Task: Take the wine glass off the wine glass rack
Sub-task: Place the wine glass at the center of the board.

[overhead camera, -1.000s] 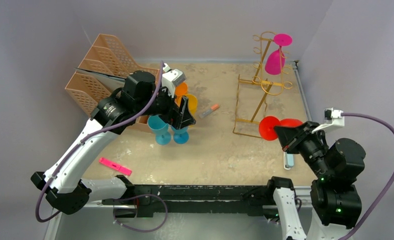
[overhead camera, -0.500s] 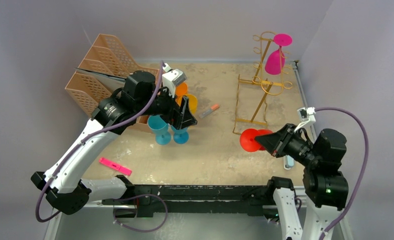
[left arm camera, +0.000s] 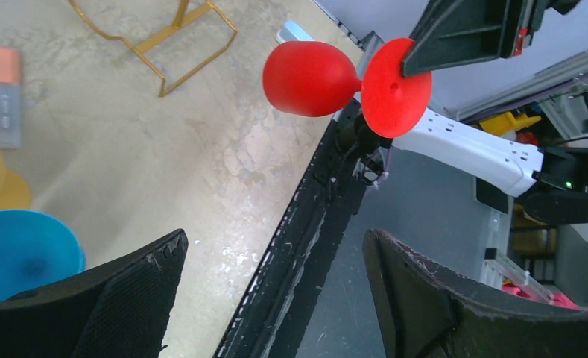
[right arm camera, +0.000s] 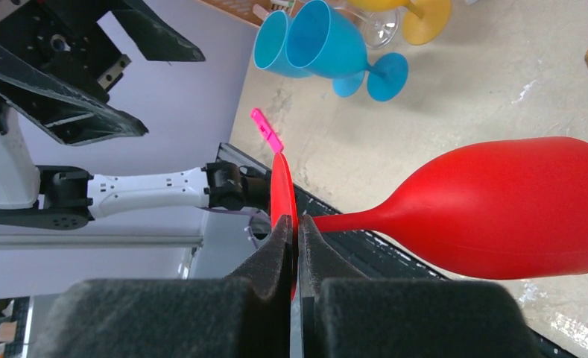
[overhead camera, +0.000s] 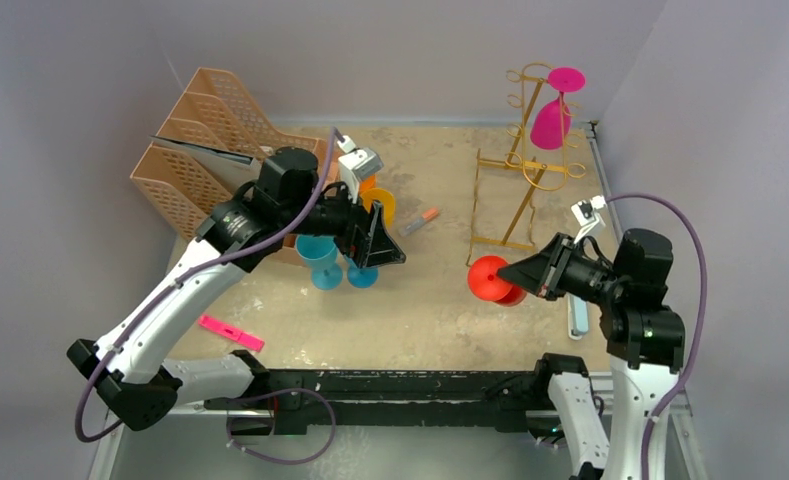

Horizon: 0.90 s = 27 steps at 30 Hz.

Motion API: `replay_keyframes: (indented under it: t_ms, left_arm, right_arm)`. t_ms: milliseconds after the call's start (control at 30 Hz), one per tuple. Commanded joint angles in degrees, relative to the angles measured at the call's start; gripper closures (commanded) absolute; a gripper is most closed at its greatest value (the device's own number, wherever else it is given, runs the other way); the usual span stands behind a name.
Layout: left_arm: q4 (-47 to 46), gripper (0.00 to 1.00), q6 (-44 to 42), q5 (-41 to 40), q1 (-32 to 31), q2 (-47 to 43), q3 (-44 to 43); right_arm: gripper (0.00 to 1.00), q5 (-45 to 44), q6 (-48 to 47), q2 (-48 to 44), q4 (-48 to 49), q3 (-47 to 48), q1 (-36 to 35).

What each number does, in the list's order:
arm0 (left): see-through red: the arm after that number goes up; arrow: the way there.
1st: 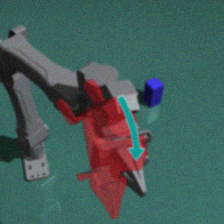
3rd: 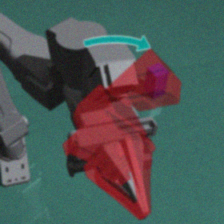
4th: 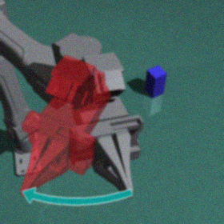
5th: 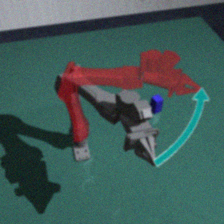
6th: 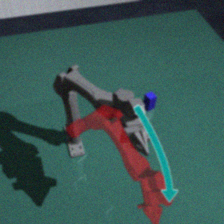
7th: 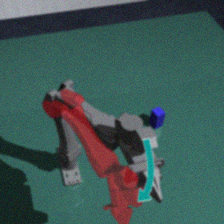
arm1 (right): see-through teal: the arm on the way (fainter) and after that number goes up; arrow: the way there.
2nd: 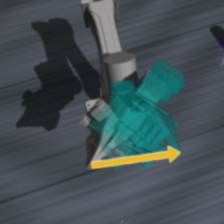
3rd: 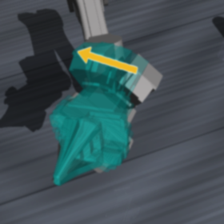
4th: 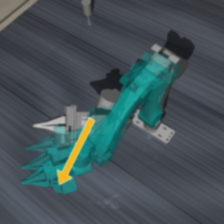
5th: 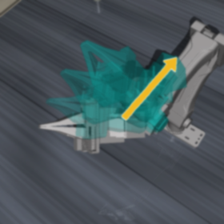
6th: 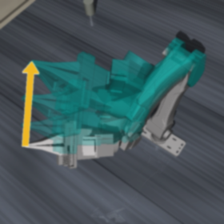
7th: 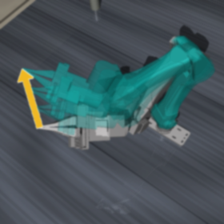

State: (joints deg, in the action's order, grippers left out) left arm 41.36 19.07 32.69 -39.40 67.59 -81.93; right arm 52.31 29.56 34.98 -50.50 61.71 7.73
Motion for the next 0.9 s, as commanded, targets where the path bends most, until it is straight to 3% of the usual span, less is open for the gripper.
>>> replay_keyframes:
  t_ms: [0, 200, 433, 867]
  left_arm:
    - [-6.5, 0.14, 2.2, 7.8, 0.2, 1.8, 1.6]
    - [-11.1, 0.15, 5.4, 10.6, 0.1, 2.8, 4.2]
    - [-15.4, 0.16, 8.1, 12.2, 0.1, 3.0, 7.2]
    - [-17.3, 0.21, 8.9, 15.1, 0.1, 5.1, 10.2]
  right_arm:
    - [1.0, 4.4, -0.4, 2.6, 4.6, -0.2, -0.8]
    - [1.0, 1.4, -0.9, 5.9, 7.4, 0.2, -5.4]
    - [1.0, -15.4, -2.4, 13.4, 9.6, 2.3, -26.6]
    - [1.0, -14.4, 1.1, 17.0, 20.8, 2.6, -33.6]
